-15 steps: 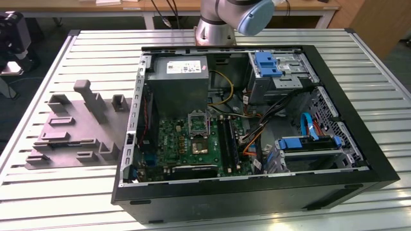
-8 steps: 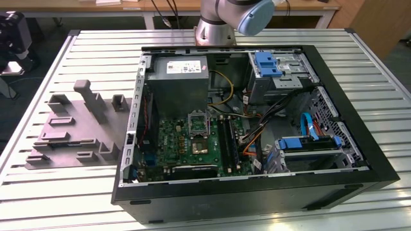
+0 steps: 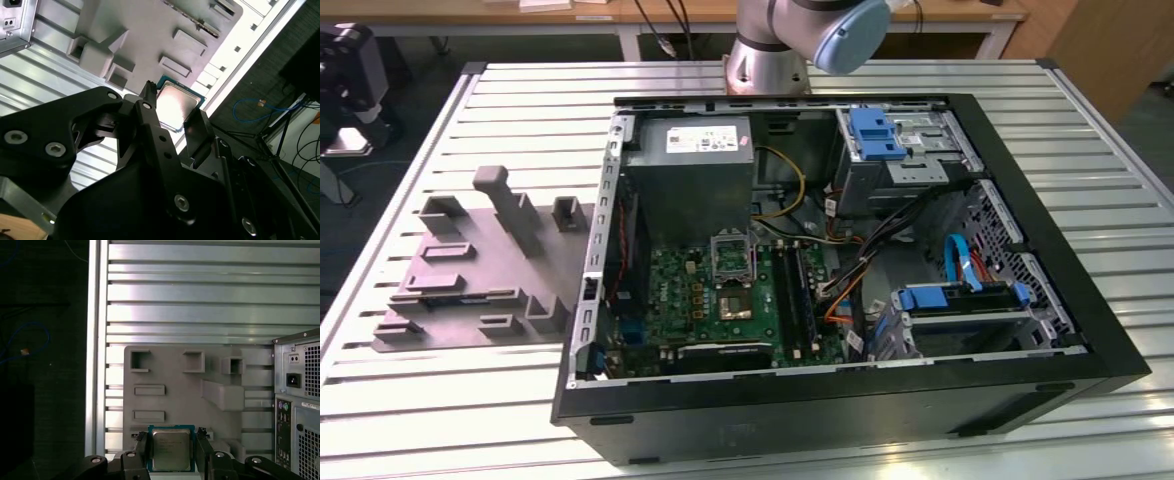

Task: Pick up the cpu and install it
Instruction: 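Pick up the cpu and move it towards the insertion slot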

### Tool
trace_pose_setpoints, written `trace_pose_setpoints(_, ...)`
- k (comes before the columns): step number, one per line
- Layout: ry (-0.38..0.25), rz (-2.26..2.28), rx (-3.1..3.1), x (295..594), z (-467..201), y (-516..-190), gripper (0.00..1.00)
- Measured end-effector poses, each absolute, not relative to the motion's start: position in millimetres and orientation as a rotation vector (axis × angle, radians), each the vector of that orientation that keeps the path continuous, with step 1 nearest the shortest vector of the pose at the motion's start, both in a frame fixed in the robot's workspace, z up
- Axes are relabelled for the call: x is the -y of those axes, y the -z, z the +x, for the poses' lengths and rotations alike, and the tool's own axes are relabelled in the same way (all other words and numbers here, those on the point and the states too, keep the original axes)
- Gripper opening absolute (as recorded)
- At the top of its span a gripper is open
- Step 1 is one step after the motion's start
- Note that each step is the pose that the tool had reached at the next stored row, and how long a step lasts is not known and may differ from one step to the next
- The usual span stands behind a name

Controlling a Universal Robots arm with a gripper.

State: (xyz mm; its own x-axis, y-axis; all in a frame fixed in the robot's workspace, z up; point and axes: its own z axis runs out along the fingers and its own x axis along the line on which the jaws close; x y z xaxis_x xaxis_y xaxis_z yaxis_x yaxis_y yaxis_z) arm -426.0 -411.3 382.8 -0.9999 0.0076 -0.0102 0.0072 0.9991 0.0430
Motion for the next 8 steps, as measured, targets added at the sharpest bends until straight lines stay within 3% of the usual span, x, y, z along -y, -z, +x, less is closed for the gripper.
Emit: trace_pose_setpoints(8,-0.067,0.012,-3.130,411.3,-424.5,-382.8,0.47)
